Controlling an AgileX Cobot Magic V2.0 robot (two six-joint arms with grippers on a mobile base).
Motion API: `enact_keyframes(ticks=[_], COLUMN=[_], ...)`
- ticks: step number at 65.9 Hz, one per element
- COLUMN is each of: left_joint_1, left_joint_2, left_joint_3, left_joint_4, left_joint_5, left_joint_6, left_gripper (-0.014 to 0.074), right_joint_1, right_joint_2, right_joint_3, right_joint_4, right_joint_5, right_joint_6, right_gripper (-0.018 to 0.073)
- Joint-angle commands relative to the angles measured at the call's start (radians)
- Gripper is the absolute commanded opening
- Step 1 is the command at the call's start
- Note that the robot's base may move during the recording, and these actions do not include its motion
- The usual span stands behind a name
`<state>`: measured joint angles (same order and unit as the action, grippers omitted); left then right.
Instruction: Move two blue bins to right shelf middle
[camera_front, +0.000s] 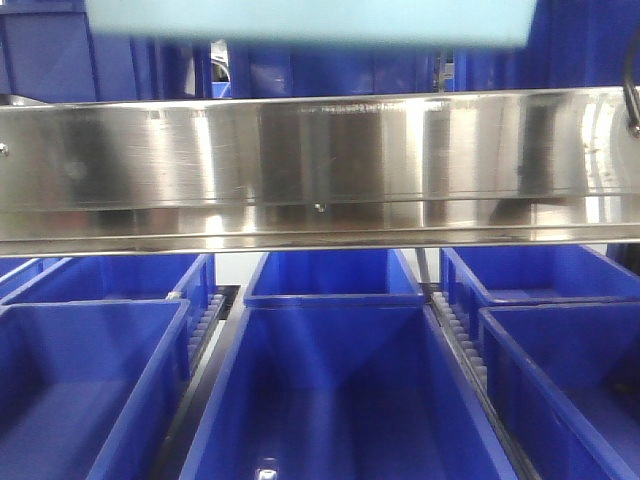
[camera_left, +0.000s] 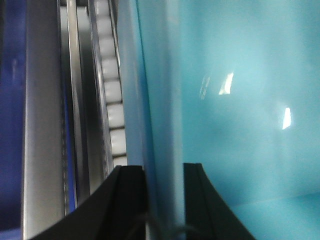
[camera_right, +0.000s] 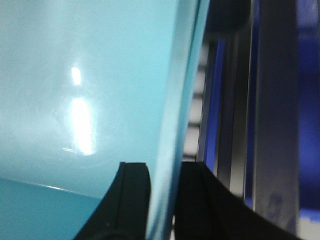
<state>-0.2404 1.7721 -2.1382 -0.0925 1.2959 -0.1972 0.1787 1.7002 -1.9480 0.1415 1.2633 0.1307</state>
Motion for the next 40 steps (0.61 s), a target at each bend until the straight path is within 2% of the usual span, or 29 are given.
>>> enact_keyframes(ticks=[1,20,29,40], left_joint_1=[-0.003,-0.003,-0.003,-0.003], left_joint_2=[-0.022,-0.022,-0.022,-0.022], left_joint_3=[-0.081,-0.251,-0.268,-0.268], left_joint_4=[-0.089,-0.091,-0.107,-0.107], left_joint_5=[-0.081,-0.111,-0.102,-0.102], left_joint_6=[0.020,0.041,0.041,0.041], left_gripper=[-0.0111,-0.0111,-0.0111,-0.0111], right_joint_1=[0.002,0.002,0.002,0.002], right_joint_2=[-0.024,-0.024,-0.024,-0.022], right_joint_3=[-0.070,-0.283,-0.354,-0.359], right_joint_4=[0.019,0.019,0.019,0.019], right_joint_5=[-0.042,-0.067,-0.057,-0.057], right_joint_6=[-0.045,-0.081,-0.081,-0.081], right_gripper=[-0.0166,-0.0166,-0.0166,-0.0166])
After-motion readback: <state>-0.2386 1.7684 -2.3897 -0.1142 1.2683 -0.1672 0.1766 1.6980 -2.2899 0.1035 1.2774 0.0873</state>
